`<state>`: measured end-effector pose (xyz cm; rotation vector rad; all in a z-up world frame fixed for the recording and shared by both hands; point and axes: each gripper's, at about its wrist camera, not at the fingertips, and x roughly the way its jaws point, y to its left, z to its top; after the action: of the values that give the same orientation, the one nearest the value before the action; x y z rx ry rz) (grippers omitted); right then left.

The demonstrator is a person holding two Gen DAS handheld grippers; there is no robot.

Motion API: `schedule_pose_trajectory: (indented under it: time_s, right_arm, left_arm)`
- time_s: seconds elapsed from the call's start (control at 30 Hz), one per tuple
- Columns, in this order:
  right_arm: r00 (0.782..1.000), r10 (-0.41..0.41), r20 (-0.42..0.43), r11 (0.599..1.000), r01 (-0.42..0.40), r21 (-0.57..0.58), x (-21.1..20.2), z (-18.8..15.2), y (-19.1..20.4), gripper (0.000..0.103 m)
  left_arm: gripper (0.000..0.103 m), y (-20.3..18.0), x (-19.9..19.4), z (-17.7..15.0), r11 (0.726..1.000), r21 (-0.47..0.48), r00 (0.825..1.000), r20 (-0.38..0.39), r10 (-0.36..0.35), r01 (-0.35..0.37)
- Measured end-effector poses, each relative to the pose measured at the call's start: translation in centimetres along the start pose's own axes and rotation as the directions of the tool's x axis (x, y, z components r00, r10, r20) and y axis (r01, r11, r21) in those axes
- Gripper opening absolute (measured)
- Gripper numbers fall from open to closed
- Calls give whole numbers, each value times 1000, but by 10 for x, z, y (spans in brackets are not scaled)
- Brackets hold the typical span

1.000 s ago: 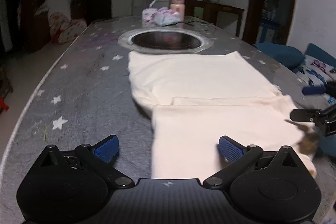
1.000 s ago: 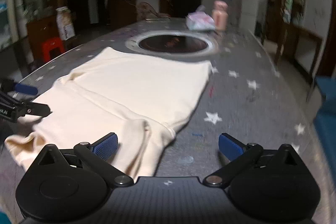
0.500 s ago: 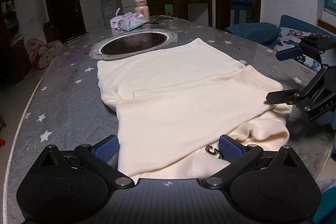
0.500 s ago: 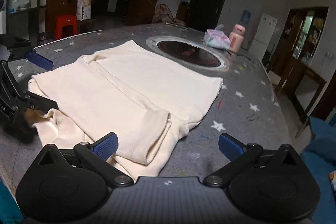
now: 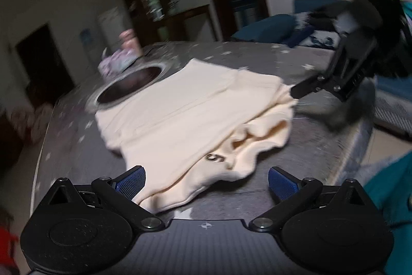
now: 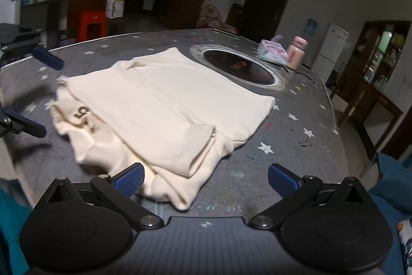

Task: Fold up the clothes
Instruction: 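Grasp the hem with the left gripper while the right gripper grasps the other hem corner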

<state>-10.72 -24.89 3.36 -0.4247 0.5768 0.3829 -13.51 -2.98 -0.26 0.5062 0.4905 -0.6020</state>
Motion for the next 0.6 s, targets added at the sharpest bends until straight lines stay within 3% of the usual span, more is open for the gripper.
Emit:
schedule_pose_trajectory:
  time_s: [0.13,0.23,0.33,0.4,0.47,0.6]
  right_arm:
    - [999,46,5,998,-45,-53,-8,1,11,103]
    - [998,68,10,994,-67,-87,-12,2,19,103]
    - [996,85,12,991,-83,-109,-15,4,25,101]
    - [995,96,9,988,-94,-120,-16,4,29,97]
    - [994,110,5,984,-108,-142,-15,5,33,92]
    - [989,145,12,970,-139,-200,-12,7,44,88]
  left_arm:
    - [99,-11,3,-1,998,62,999,30,-16,14]
    - [82,-12,8,0,996,81,998,36,-44,41]
    - [61,-9,12,0,995,79,997,36,-66,63]
    - [27,-7,15,1,995,69,997,34,-72,70]
    - [13,0,14,4,995,31,995,46,-92,91]
    - [4,15,15,20,996,-32,993,82,-81,84]
